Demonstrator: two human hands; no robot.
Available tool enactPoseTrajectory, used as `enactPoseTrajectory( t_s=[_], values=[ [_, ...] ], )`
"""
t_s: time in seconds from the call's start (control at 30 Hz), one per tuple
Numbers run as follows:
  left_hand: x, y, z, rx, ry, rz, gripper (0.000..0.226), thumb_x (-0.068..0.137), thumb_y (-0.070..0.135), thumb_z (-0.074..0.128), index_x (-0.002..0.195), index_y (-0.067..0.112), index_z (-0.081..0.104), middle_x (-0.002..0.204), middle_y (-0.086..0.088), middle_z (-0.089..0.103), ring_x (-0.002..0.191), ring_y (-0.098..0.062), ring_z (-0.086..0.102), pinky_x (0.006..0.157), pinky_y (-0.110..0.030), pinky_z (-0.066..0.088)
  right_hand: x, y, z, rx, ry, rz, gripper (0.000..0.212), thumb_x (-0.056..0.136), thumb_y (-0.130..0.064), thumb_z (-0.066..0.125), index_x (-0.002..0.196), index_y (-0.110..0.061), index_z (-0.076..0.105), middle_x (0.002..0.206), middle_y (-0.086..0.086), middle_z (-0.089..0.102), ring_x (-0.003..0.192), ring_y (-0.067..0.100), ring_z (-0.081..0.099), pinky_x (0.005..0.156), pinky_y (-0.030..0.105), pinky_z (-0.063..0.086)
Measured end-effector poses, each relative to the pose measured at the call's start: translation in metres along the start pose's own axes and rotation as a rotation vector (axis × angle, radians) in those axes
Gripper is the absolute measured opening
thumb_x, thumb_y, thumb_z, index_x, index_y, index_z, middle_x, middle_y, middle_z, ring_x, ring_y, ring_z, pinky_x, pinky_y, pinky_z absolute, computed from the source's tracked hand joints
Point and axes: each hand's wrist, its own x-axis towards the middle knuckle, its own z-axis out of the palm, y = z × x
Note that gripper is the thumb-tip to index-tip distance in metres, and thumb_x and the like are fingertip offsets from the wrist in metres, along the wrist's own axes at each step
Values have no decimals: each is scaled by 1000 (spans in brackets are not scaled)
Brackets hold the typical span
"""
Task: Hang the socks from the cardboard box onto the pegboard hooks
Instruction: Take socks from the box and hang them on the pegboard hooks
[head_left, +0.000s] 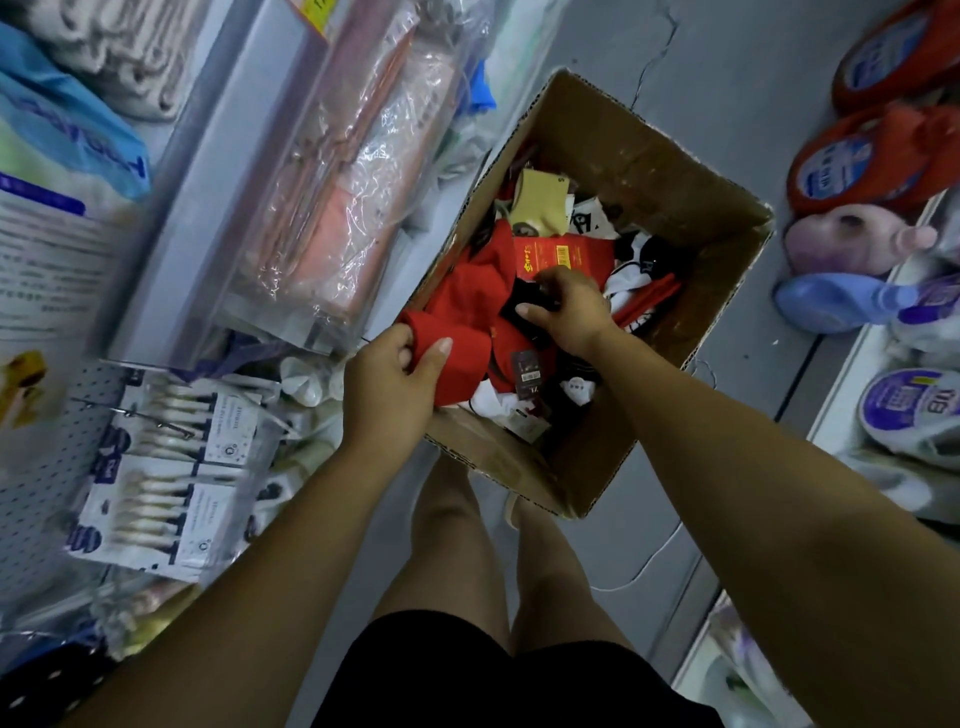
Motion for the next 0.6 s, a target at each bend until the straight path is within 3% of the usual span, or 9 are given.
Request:
enactPoseTrajectory(
  t_s=[0.13, 0.2, 0.27, 0.33, 0.43, 0.53, 0.6],
  values=[
    [0, -2, 0, 1, -7, 2, 49, 81, 57, 63, 99, 11, 67, 91, -17, 75, 90, -33, 75, 78, -55, 61, 0, -1, 1, -154, -77, 20, 40, 82, -49, 76, 110, -23, 63, 129, 6, 56, 125, 30, 47, 103, 45, 33],
    [-3, 1, 0, -9, -12, 0, 51, 81, 56, 63, 99, 9, 68, 91, -16, 76, 90, -32, 75, 78, -54, 61, -3, 0, 1, -114, -96, 33, 28, 82, -48, 77, 89, -27, 60, 117, 3, 62, 117, 30, 54, 103, 47, 36],
    [-6, 4, -1, -21, -12, -9, 50, 82, 54, 64, 98, 7, 67, 91, -18, 75, 91, -34, 74, 79, -55, 61, -8, 3, 0, -9, -117, 40, 29, 82, -49, 76, 79, -28, 56, 106, 2, 66, 111, 31, 58, 102, 51, 41],
    [-10, 7, -3, -39, -15, -25, 40, 86, 47, 67, 97, 8, 68, 91, -17, 76, 91, -33, 74, 81, -56, 61, -22, 1, -8, 127, -121, 30, 27, 84, -48, 74, 83, -25, 61, 97, 3, 69, 100, 28, 63, 95, 52, 49],
    [-17, 14, -5, -60, 9, -64, 34, 88, 46, 67, 98, 13, 69, 90, -14, 77, 88, -31, 75, 81, -55, 61, -61, -9, -25, 298, -118, -31, 26, 93, -28, 70, 90, -4, 62, 85, 11, 67, 80, 24, 66, 77, 43, 55],
    [-32, 26, -5, -87, 34, -90, 17, 97, 32, 67, 101, 16, 70, 90, -9, 77, 86, -25, 75, 81, -52, 62, -105, -12, -41, 422, -98, -93, 20, 97, -23, 66, 98, -3, 63, 96, 18, 71, 92, 30, 70, 82, 41, 58],
    [-43, 34, -3, -125, 48, -115, 16, 99, 27, 64, 104, 12, 69, 93, -13, 76, 88, -27, 75, 83, -50, 61, -134, -10, -53, 498, -62, -139, 15, 98, -23, 65, 96, -8, 62, 95, 21, 68, 91, 35, 69, 85, 49, 57]
  ],
)
